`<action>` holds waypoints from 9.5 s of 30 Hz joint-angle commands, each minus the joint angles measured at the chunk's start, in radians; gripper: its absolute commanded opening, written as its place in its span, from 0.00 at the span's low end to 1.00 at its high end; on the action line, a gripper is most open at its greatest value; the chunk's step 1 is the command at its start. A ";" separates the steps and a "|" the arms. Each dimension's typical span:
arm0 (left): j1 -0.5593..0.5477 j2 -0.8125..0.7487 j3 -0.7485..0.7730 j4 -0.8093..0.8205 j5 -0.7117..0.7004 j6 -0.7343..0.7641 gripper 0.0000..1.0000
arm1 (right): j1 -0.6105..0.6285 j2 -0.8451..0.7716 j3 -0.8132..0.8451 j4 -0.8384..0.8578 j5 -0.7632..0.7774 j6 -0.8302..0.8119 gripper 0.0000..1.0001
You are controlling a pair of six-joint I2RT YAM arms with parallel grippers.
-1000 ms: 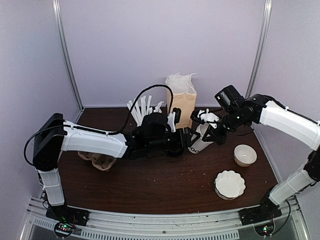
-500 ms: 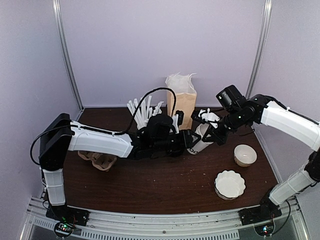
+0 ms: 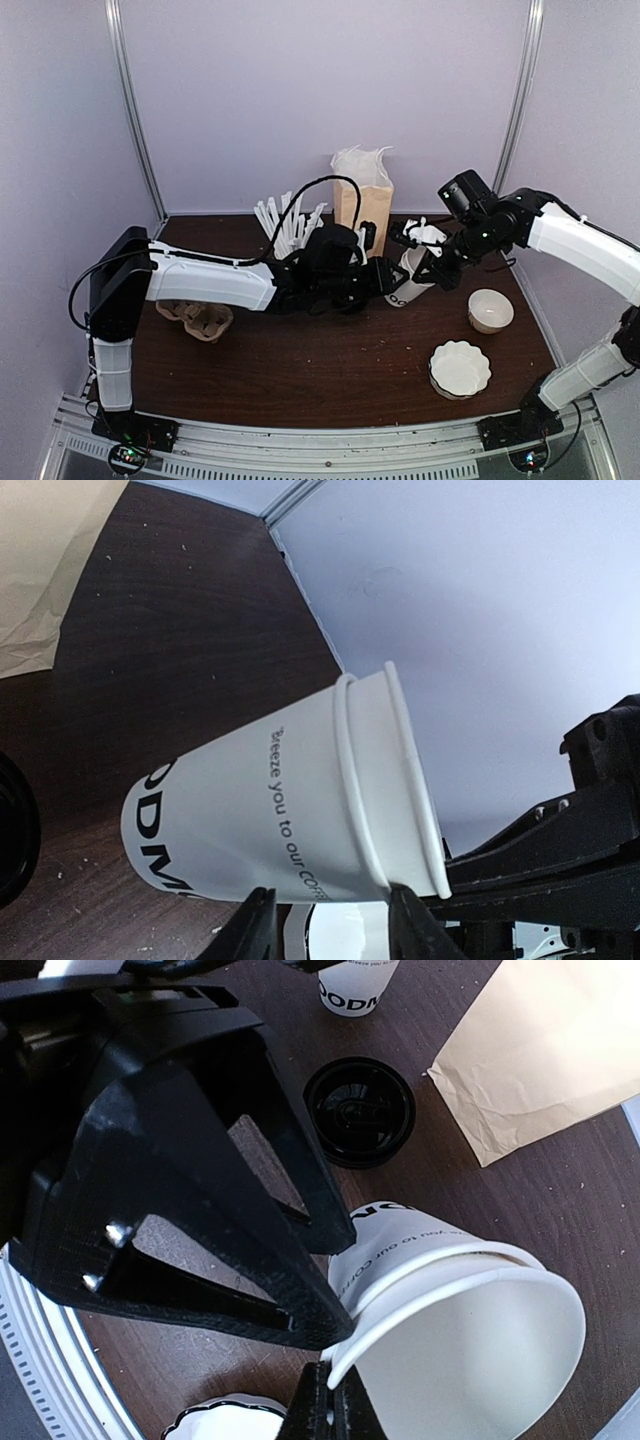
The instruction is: Pack the takeout coffee
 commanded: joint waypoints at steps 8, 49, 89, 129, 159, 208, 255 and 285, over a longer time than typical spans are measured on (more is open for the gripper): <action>0.042 0.051 -0.039 -0.145 -0.038 -0.028 0.40 | 0.012 -0.016 0.084 -0.074 -0.056 -0.075 0.00; 0.000 -0.352 -0.593 0.307 0.015 1.056 0.98 | -0.055 0.011 0.193 -0.270 -0.382 -0.077 0.00; -0.026 -0.105 -0.415 0.435 0.080 0.943 0.79 | -0.058 0.009 0.187 -0.280 -0.489 -0.088 0.00; -0.025 -0.168 -0.590 0.501 0.016 0.917 0.67 | -0.267 0.048 0.386 -0.330 -0.101 -0.167 0.00; -0.026 -0.296 -0.679 0.567 0.022 0.867 0.70 | -0.296 0.440 0.299 -0.171 0.157 -0.068 0.09; -0.025 -0.358 -0.675 0.329 -0.038 0.799 0.90 | -0.047 0.113 0.062 -0.272 0.105 -0.262 0.49; -0.012 -0.298 -0.640 0.437 0.034 0.675 0.91 | -0.172 0.451 0.016 -0.003 0.123 -0.190 0.86; 0.061 -0.243 -0.421 0.235 0.390 0.703 0.77 | -0.035 0.095 -0.068 -0.145 -0.299 -0.231 0.64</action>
